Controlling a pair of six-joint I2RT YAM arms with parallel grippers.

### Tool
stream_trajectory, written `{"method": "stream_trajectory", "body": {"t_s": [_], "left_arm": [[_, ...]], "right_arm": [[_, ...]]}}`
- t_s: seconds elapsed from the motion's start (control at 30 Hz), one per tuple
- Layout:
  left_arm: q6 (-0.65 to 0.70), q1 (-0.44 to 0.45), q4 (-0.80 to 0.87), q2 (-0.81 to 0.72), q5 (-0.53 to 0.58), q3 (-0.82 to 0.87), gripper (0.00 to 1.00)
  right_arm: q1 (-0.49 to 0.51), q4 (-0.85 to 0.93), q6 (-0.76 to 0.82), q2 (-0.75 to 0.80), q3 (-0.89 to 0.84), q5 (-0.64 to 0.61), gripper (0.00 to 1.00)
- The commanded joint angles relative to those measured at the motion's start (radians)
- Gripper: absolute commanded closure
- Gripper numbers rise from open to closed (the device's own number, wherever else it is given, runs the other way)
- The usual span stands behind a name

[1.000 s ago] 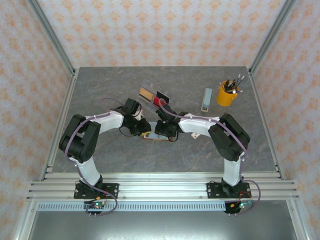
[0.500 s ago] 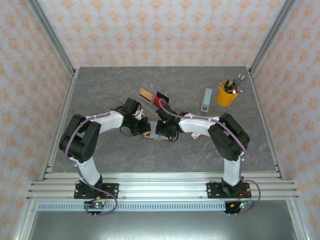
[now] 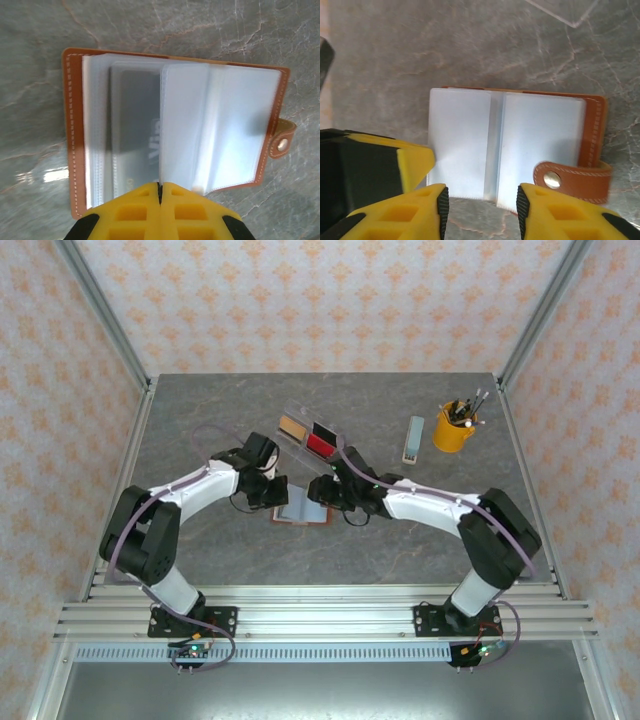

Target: Take the credit cards out of the card holder

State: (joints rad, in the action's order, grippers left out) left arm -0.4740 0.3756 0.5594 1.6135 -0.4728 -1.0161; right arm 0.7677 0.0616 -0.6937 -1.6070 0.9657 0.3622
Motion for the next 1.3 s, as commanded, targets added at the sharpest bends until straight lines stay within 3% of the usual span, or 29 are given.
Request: {"method": "stream_trajectory", "body": {"t_s": [0.0, 0.2, 0.6, 1.03, 1.27], "left_arm": [[0.023, 0.007, 0.107, -0.034, 0.088, -0.036, 1.00], [-0.009, 0.036, 0.156, -0.043, 0.188, -0.047, 1.00], [-0.124, 0.107, 0.188, -0.063, 0.286, -0.089, 1.00], [-0.185, 0.155, 0.156, -0.049, 0.255, -0.113, 1.00], [-0.198, 0.169, 0.139, -0.034, 0.234, -0.123, 0.92]], "right_arm": [[0.003, -0.061, -0.004, 0.062, -0.031, -0.062, 0.55], [0.004, 0.006, -0.007, 0.092, -0.032, -0.154, 0.55], [0.002, 0.060, -0.014, 0.081, -0.007, -0.186, 0.56], [-0.005, 0.120, -0.037, 0.107, -0.015, -0.263, 0.56], [-0.007, 0.121, -0.041, 0.095, -0.014, -0.266, 0.56]]}}
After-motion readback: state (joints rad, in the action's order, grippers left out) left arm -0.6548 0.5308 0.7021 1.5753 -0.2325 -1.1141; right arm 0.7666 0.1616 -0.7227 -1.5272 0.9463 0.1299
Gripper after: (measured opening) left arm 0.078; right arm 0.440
